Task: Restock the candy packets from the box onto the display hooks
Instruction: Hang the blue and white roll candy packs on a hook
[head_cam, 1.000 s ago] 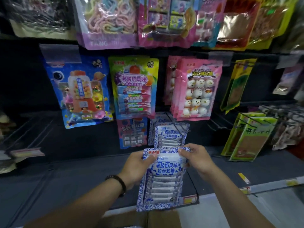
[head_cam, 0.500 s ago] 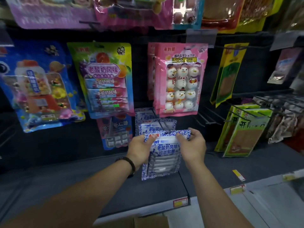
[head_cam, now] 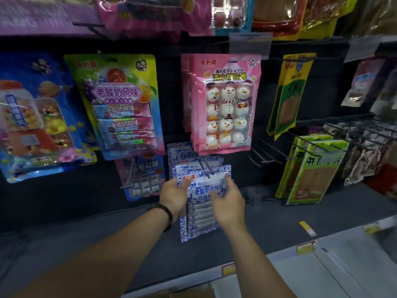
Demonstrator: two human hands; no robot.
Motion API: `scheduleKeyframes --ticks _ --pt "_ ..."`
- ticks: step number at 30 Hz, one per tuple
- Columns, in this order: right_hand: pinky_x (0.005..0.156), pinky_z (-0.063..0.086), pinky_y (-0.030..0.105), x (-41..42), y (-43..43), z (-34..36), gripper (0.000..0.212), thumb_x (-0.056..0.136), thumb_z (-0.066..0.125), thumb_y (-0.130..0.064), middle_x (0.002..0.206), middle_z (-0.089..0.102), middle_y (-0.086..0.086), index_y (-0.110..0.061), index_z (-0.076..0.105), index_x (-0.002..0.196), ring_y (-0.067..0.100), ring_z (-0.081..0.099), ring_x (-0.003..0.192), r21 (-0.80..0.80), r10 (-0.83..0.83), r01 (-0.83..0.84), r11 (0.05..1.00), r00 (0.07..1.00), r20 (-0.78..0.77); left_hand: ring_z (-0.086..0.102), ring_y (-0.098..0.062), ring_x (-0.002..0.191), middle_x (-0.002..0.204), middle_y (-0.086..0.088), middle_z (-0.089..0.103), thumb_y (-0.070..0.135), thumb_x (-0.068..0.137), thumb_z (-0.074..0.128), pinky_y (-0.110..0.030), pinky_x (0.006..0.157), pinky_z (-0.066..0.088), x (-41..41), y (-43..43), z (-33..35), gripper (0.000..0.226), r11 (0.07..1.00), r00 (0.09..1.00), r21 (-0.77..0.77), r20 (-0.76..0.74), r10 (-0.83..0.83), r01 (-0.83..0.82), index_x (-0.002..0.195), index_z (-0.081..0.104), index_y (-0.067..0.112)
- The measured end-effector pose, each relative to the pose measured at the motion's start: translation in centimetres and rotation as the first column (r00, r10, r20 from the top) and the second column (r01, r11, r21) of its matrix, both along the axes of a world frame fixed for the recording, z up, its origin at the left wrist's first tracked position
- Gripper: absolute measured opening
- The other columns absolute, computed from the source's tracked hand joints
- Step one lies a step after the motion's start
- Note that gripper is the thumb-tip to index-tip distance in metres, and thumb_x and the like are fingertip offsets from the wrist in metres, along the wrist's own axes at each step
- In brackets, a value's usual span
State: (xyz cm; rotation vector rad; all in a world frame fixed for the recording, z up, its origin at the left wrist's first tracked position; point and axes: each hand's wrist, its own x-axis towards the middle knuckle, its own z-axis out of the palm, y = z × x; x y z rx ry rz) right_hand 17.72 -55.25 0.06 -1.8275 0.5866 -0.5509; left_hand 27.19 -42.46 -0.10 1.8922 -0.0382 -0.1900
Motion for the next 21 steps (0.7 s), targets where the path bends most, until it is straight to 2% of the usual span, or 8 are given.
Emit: scheduleKeyframes --ticks 3,5,7,11,14,17,19,21 --pt "0.116 0.047 0.040 0.1 0.4 -0.9 0.069 0.100 0.071 -0.020 0.157 0.052 0.001 -0.022 0.040 0.162 0.022 0.056 0.138 0.009 0.048 -0.048 0.999 0.997 -0.057 0.056 -0.023 0.072 0.082 -0.002 0.051 0.067 0.095 0.059 -0.059 0.077 0.063 1.7 -0.2 -0.1 0.047 0.999 0.999 0.040 0.021 0.032 -0.033 0.097 0.058 0.020" --pt "0.104 0.053 0.027 0.1 0.6 -1.2 0.065 0.102 0.069 -0.016 0.154 0.054 0.003 -0.022 0.042 0.161 0.020 0.060 0.130 0.015 0.099 -0.098 0.995 0.990 -0.098 0.061 -0.025 0.082 0.091 -0.006 0.059 0.067 0.095 0.057 -0.058 0.086 0.062 2.8 -0.3 -0.1 0.049 0.998 0.999 0.052 0.037 0.037 -0.039 0.099 0.059 0.019" --pt "0.087 0.049 0.012 0.0 0.7 -1.5 0.059 0.103 0.066 -0.014 0.152 0.055 0.003 -0.020 0.046 0.159 0.019 0.061 0.125 -0.003 0.125 -0.126 0.992 0.984 -0.130 0.069 -0.035 0.096 0.109 -0.019 0.071 0.065 0.098 0.054 -0.052 0.093 0.059 3.6 -0.6 0.3 0.058 0.998 0.999 0.043 0.029 0.034 -0.036 0.118 0.067 0.013" --pt "0.084 0.043 0.021 -0.3 0.8 -2.9 0.043 0.104 0.061 -0.014 0.139 0.066 0.002 -0.020 0.058 0.147 0.016 0.064 0.106 -0.032 0.149 -0.160 0.987 0.964 -0.221 0.053 -0.037 0.137 0.155 -0.012 0.052 0.057 0.105 0.047 -0.051 0.114 0.045 5.0 -1.0 1.4 0.068 0.997 1.000 0.072 0.005 0.027 -0.028 0.155 0.046 0.011" --pt "0.084 0.048 0.025 -0.7 1.0 -4.2 0.039 0.102 0.062 -0.013 0.122 0.069 -0.001 -0.021 0.062 0.140 0.014 0.063 0.099 -0.015 0.172 -0.186 0.982 0.935 -0.311 0.047 -0.038 0.143 0.161 -0.011 0.045 0.064 0.103 0.042 -0.056 0.117 0.042 5.2 -1.0 1.5 0.077 0.998 0.999 0.058 -0.031 0.029 -0.027 0.161 0.035 0.014" --pt "0.087 0.050 0.025 -1.2 1.4 -4.9 0.044 0.101 0.062 -0.012 0.127 0.066 0.004 -0.019 0.058 0.145 0.020 0.065 0.109 0.003 0.212 -0.229 0.973 0.895 -0.392 0.057 -0.038 0.129 0.145 -0.017 0.058 0.063 0.105 0.038 -0.054 0.113 0.047 4.4 -0.4 1.3 0.072 0.990 0.998 0.141 -0.058 0.015 -0.007 0.147 0.051 0.007" --pt "0.088 0.046 0.023 -1.8 1.8 -4.9 0.045 0.100 0.063 -0.013 0.134 0.065 0.007 -0.020 0.057 0.145 0.023 0.064 0.118 -0.024 0.234 -0.272 0.962 0.866 -0.442 0.064 -0.032 0.090 0.096 -0.012 0.065 0.057 0.106 0.040 -0.058 0.100 0.056 3.2 0.6 1.1 0.055 0.988 0.996 0.147 -0.088 -0.031 0.044 0.102 0.063 0.008" --pt "0.094 0.048 0.024 -2.3 2.4 -4.9 0.043 0.099 0.065 -0.015 0.134 0.067 0.006 -0.020 0.059 0.142 0.023 0.064 0.120 -0.051 0.236 -0.293 0.955 0.850 -0.471 0.061 -0.028 0.074 0.074 -0.002 0.052 0.047 0.108 0.045 -0.056 0.091 0.061 2.3 2.0 0.4 0.047 0.981 0.992 0.171 -0.109 -0.071 0.089 0.090 0.061 0.007"
